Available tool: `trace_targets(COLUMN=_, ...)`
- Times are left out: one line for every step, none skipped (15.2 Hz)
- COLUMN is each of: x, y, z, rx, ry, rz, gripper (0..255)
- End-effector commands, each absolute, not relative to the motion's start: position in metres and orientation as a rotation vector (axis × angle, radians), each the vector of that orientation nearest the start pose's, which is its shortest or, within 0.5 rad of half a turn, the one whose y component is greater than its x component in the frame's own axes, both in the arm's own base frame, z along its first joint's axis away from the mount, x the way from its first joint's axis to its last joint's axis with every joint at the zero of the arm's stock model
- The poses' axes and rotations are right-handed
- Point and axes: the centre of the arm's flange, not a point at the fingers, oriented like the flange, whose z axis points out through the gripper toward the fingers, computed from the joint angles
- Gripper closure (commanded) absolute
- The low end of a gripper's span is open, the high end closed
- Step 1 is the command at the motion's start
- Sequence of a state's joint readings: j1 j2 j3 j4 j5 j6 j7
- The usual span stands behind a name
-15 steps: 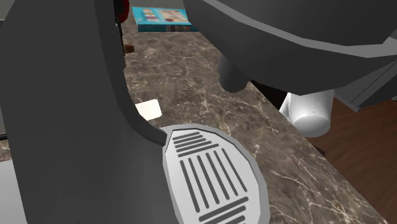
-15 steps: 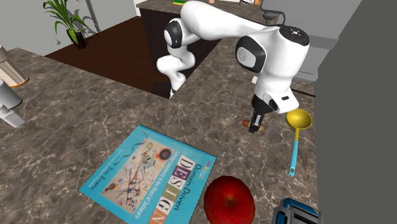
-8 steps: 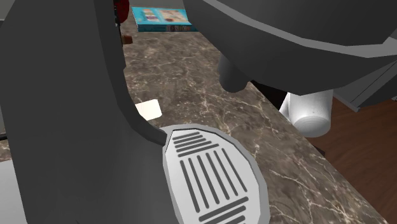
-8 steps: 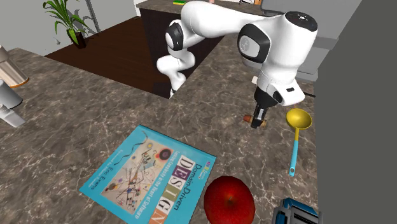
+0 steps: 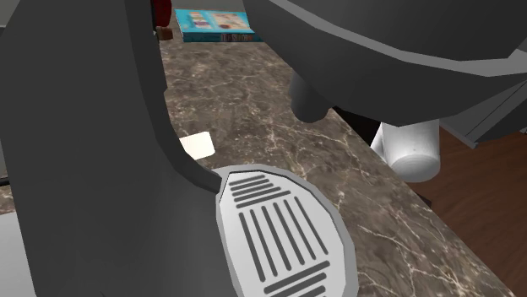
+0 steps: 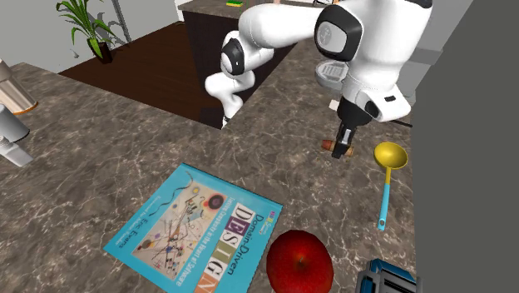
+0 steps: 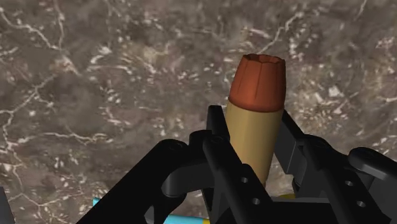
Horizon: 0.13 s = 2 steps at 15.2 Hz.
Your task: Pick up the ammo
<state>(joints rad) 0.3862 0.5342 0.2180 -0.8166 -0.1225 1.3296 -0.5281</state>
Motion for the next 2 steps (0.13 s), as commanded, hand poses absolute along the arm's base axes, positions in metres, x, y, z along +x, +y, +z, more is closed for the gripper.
trace_targets(x=0.5877, y=0.3244, z=0.6285, rx=-2.707, ry=-1.612, rz=0.021, gripper=255)
trace_targets(x=0.5876, y=0.3244, z=0.6285, rx=-2.707, ry=-1.612, rz=0.021, gripper=255)
